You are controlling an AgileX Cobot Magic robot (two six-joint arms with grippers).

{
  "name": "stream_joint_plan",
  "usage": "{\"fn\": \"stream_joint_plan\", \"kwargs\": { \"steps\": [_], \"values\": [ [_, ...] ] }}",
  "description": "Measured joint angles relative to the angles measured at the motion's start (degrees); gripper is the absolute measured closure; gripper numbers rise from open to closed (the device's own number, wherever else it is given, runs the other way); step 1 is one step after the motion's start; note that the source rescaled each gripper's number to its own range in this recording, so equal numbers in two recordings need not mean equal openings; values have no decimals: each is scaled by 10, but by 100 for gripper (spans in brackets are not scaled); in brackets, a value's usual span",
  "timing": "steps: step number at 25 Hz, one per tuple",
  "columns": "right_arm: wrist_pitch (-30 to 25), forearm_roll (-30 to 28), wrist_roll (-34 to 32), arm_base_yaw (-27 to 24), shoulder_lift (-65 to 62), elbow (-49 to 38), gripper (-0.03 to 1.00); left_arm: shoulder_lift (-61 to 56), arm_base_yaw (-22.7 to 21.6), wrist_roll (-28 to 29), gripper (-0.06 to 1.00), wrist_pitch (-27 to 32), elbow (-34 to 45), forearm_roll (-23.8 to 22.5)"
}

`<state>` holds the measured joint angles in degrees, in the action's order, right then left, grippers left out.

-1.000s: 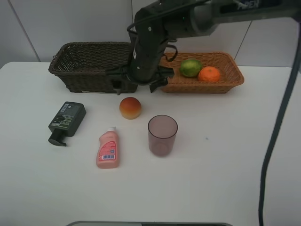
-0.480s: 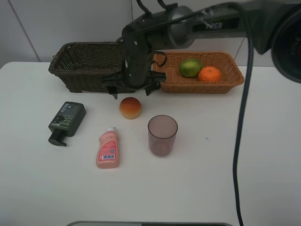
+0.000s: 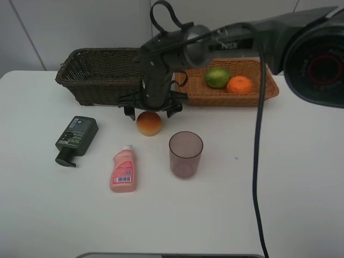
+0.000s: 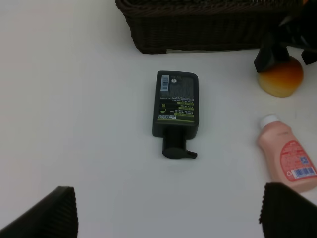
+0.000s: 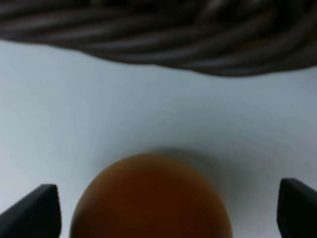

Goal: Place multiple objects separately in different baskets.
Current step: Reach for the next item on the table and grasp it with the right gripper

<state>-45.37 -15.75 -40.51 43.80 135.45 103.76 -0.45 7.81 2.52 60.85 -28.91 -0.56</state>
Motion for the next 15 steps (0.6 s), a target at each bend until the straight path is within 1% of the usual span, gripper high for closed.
{"fn": "stream_joint_plan", "kwargs": {
  "steps": [15],
  "values": [
    [16,0,-5,0,17,0,1,0,0,0,10,0,0,0]
  ]
}}
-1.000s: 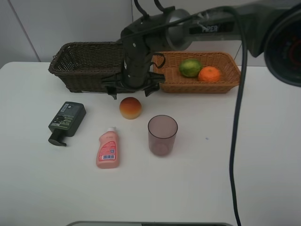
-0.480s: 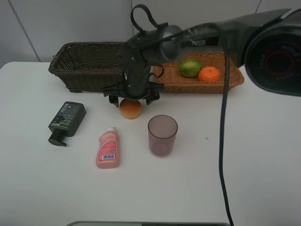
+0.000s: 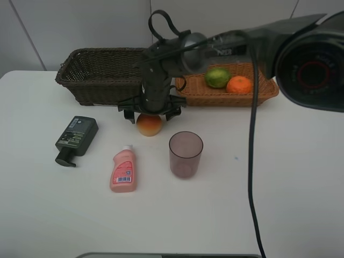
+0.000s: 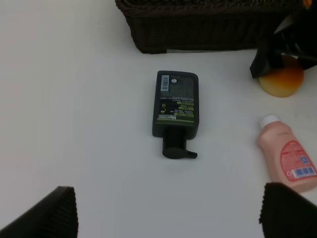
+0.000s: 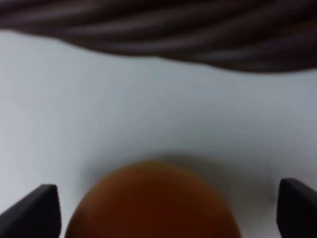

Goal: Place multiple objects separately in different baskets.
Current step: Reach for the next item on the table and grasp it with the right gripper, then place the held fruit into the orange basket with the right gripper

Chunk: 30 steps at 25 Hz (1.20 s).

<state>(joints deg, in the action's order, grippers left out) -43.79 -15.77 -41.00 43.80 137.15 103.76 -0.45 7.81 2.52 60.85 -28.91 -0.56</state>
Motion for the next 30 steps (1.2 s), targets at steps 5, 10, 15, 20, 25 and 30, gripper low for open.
{"fn": "stream_joint_plan", "kwargs": {
  "steps": [5,10,15,20,25,30],
  "values": [
    [-3,3,0,0,7,1,1,0,0,0,10,0,0,0],
    [-5,3,-1,0,7,1,28,0,0,0,10,0,0,0],
    [-7,3,-1,0,7,1,34,0,0,0,10,0,0,0],
    [-9,3,-1,0,7,1,34,0,0,0,10,0,0,0],
    [-10,3,-1,0,7,1,34,0,0,0,10,0,0,0],
    [-11,4,-1,0,7,2,34,0,0,0,10,0,0,0]
  ]
}}
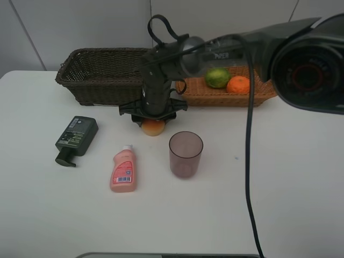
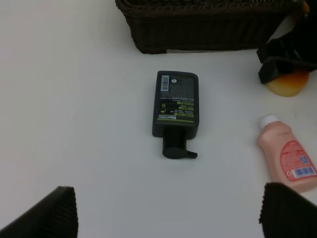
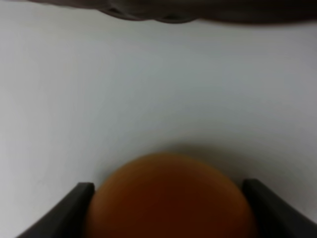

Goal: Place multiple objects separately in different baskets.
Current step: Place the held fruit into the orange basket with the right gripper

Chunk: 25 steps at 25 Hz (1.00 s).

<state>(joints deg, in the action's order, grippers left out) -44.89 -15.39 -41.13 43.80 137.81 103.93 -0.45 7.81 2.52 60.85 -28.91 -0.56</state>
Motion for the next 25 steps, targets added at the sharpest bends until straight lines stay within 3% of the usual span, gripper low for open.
{"fn": "stream_joint_plan", "kwargs": {
  "steps": [8,20,25],
  "values": [
    [-27,11,3,0,-32,0,34,0,0,0,10,0,0,0],
    [-123,18,145,-31,-143,0,34,0,0,0,10,0,0,0],
    [-137,20,163,-69,-173,0,34,0,0,0,10,0,0,0]
  ]
}}
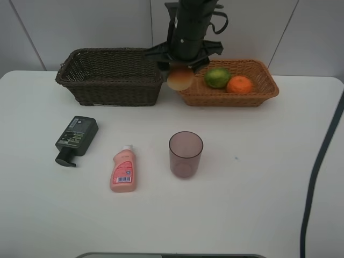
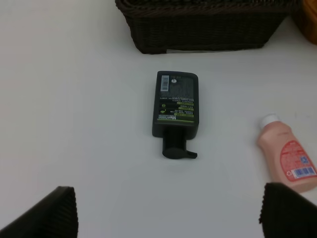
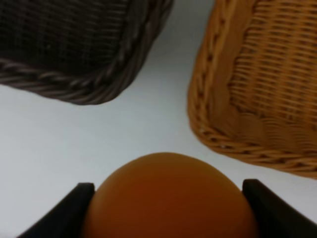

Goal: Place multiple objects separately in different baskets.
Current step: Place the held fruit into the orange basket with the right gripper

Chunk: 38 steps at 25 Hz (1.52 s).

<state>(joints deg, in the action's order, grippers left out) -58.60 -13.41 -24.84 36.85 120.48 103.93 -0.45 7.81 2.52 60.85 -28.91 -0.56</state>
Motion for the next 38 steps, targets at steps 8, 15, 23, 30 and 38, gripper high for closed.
{"fn": "stream_joint_plan", "kwargs": {
  "steps": [8,15,23,30,38],
  "values": [
    [12,0,0,-75,-4,0,34,0,0,0,10,0,0,0],
    [92,1,0,-119,-4,0,34,0,0,0,10,0,0,0],
    [168,1,0,-125,28,0,34,0,0,0,10,0,0,0],
    [184,4,0,-127,77,0,34,0,0,0,10,0,0,0],
    [191,5,0,-129,97,0,34,0,0,0,10,0,0,0]
  ]
}}
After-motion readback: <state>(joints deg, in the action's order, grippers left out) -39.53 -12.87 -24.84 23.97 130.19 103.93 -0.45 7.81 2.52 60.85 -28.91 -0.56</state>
